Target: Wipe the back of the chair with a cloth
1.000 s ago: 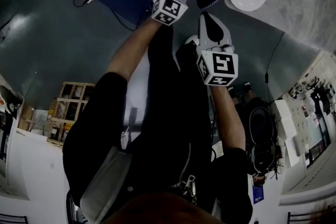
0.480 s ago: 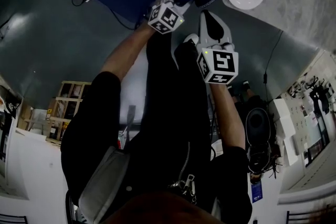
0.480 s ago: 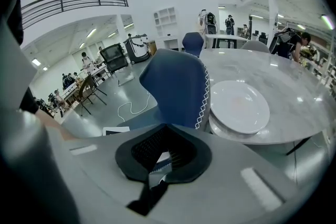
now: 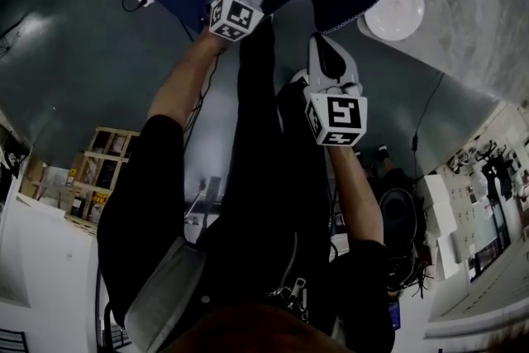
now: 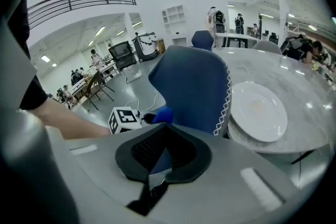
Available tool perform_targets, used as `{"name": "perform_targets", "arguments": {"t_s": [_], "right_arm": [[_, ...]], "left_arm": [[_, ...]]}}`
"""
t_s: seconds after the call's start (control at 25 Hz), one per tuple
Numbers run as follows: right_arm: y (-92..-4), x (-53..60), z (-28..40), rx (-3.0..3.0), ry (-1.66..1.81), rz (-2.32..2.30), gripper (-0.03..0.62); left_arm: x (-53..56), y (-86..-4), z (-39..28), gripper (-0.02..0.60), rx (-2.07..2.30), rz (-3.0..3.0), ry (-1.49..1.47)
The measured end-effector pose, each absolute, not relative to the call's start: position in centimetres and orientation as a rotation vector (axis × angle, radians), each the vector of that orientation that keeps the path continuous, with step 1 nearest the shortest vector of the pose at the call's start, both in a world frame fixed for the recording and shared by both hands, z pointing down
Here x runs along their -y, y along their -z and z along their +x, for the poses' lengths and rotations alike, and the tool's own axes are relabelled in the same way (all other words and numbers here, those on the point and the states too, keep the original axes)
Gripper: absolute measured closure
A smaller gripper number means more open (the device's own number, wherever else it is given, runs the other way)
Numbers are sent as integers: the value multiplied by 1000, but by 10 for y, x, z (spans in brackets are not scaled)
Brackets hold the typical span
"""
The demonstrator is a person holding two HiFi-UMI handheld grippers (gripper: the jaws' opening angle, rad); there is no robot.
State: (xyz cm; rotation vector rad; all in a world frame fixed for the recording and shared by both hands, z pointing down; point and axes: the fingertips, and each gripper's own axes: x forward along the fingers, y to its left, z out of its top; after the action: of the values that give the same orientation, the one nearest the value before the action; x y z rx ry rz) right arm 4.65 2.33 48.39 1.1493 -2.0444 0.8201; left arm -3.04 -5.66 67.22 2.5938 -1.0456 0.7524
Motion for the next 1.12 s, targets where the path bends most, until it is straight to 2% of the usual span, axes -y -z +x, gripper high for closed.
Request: {"name": "perform_targets", "arguments": {"t_s": [0.24,0.52,1.12], "right_arm": [[-495,-2,20,2087,-763,1106,591],[-498,7,7,2111,-777,1070,591],[-516,-3,6,2081,-848,1038,591]], "left_arm": [[126,-695,-123,499,1392,2356,-691],[185,-722,-167,499,1546,2127,-554],[193,-758,-144,500,1477,2053,-541]]}}
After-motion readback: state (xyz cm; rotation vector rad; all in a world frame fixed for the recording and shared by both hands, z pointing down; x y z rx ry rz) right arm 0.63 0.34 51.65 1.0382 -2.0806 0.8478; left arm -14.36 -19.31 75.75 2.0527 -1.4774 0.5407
